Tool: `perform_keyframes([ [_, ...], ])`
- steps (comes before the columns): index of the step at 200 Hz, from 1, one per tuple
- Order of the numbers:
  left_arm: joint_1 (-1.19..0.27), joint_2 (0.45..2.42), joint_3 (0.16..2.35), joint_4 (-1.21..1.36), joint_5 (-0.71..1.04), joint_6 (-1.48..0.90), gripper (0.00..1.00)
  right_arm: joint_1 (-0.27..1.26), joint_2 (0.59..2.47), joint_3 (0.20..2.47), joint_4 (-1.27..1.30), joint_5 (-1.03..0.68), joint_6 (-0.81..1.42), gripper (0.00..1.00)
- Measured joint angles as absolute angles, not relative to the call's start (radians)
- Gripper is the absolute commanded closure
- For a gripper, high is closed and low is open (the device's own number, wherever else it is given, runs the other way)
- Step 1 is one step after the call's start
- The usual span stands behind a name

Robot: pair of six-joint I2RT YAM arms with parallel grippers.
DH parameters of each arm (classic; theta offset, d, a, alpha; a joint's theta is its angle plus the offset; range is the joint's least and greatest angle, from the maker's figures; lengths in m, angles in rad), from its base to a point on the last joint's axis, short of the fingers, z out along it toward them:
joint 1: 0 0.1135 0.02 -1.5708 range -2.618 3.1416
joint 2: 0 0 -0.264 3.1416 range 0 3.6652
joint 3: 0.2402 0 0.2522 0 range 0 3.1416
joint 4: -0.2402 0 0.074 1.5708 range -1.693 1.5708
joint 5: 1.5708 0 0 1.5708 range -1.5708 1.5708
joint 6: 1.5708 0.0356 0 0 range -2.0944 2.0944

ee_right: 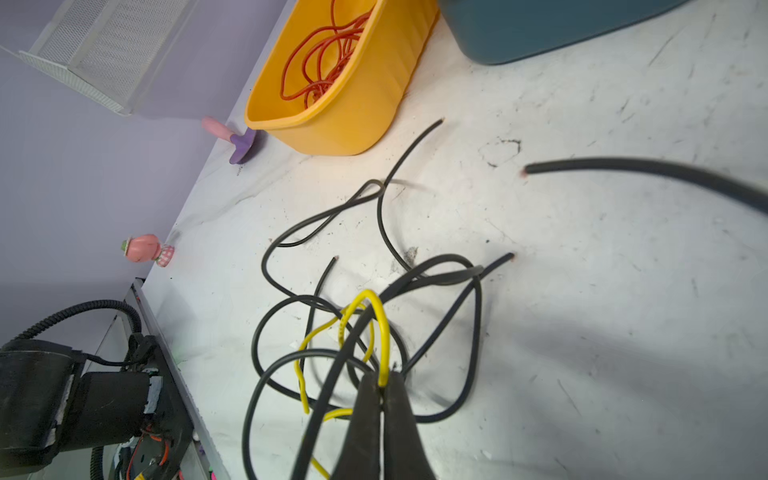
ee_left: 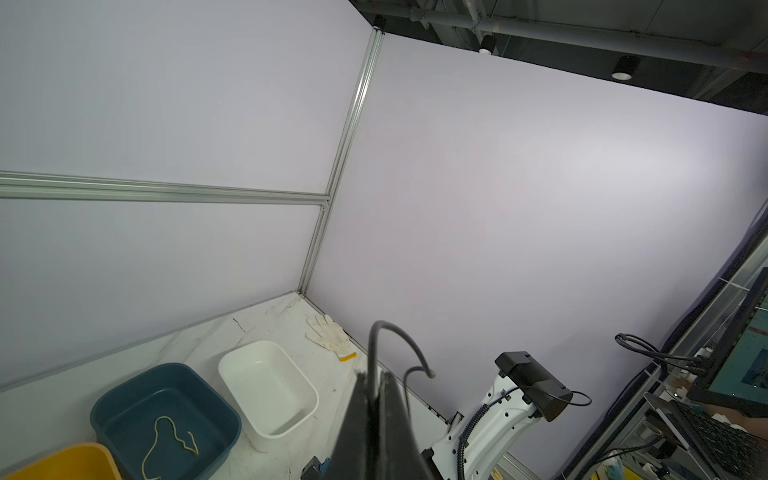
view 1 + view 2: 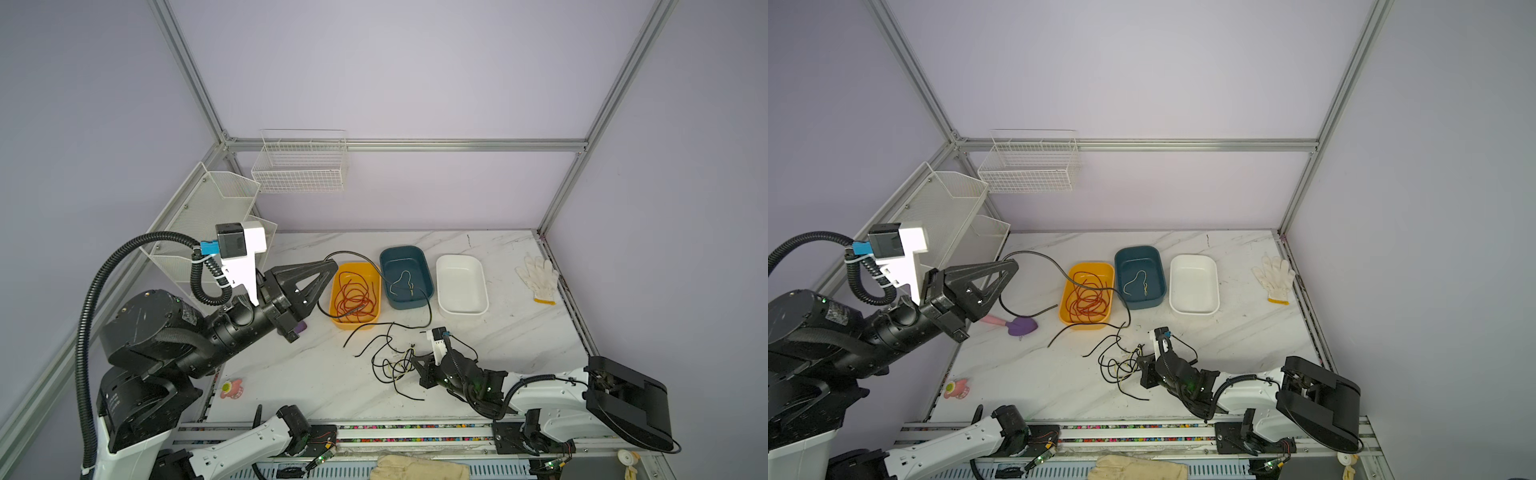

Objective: Untangle the cables
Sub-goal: 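Pull a black wire up with the left gripper while the right holds the tangle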

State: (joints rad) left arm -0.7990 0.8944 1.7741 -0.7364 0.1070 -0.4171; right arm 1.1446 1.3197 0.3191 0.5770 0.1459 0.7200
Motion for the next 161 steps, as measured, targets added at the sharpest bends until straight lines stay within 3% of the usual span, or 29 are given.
perform_keyframes([
  [38,-0.799,1.052,1.896,-0.775,0.125,-0.373,1.00,1.145,1.169,0.256,0.561,0.144,0.714,1.00],
  [87,-0.789,1.302,2.038,-0.797,0.167,-0.309,1.00,1.145,0.741,0.222,0.389,0.171,0.698,1.00],
  [161,-0.636,1.584,2.105,-0.638,0.373,-0.372,1.00,1.145,0.344,0.247,0.073,0.176,0.667,1.00],
])
